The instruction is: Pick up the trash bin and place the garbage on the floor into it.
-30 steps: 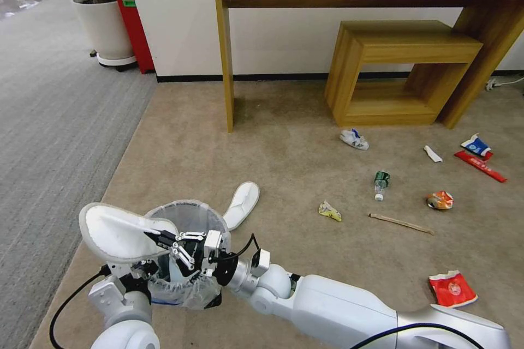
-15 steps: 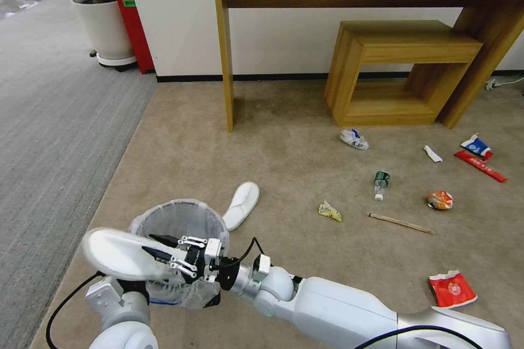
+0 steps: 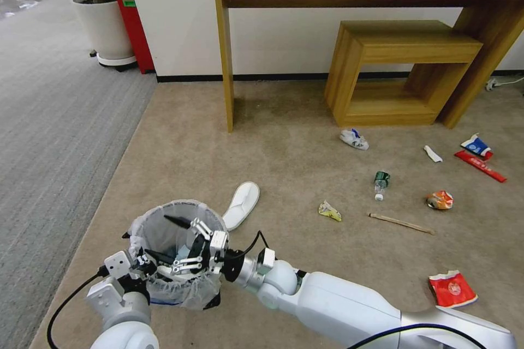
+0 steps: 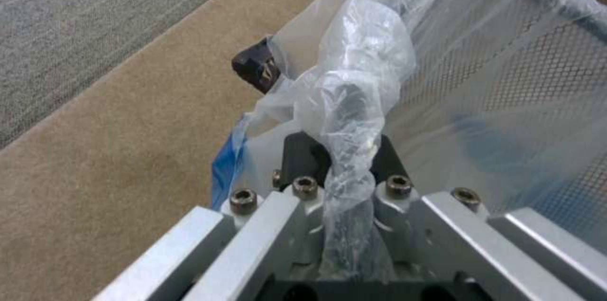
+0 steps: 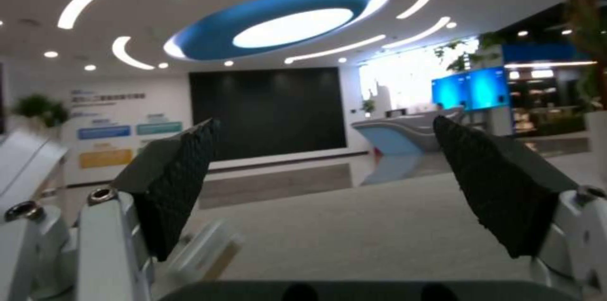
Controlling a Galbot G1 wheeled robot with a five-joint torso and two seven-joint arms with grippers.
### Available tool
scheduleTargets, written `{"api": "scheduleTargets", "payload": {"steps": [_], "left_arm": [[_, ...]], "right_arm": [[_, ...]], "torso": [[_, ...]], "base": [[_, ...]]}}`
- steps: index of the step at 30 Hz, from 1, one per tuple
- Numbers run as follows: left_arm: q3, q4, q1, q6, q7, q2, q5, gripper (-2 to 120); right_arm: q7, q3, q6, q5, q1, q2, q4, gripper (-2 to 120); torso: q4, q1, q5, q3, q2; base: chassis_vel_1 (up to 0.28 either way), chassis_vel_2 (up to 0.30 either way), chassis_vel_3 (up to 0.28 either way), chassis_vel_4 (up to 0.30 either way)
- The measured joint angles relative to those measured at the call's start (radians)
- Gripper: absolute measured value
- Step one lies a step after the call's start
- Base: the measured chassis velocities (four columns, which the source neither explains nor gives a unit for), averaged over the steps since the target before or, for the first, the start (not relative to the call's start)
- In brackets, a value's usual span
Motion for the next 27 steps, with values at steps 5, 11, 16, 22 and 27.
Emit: {"api": "scheduleTargets", "payload": {"steps": [5, 11, 16, 22, 27], "left_arm": [[-0.005, 0.010, -0.005, -0.002, 0.000, 0.009, -0.004, 3], [-0.013, 0.018, -0.008, -0.002, 0.000, 0.023, -0.013, 3], [-0.018, 0.026, -0.009, -0.002, 0.000, 0.040, -0.019, 3], [-0.020, 0.037, -0.014, -0.002, -0.001, 0.065, -0.035, 3], [-0.028, 0.039, -0.021, 0.002, -0.005, 0.098, -0.060, 3]], "right_arm": [[0.089, 0.060, -0.057, 0.044, 0.008, -0.041, 0.045, 93], [0.201, 0.144, -0.127, 0.082, -0.001, -0.117, 0.049, 96], [0.295, 0.243, -0.155, 0.049, -0.040, -0.179, 0.045, 100], [0.327, 0.355, -0.143, -0.014, -0.101, -0.253, 0.049, 100], [0.328, 0.464, -0.137, -0.029, -0.166, -0.312, 0.065, 100]], "torso": [[0.0001, 0.000, 0.0001, 0.000, 0.000], [0.0000, 0.000, 0.0002, 0.000, 0.000], [0.0001, 0.000, 0.0003, 0.000, 0.000], [0.0001, 0.000, 0.0002, 0.000, 0.000], [0.0000, 0.000, 0.0001, 0.000, 0.000]], "base": [[0.000, 0.000, 0.000, 0.000], [0.000, 0.000, 0.000, 0.000], [0.000, 0.000, 0.000, 0.000], [0.000, 0.000, 0.000, 0.000], [0.000, 0.000, 0.000, 0.000]]}}
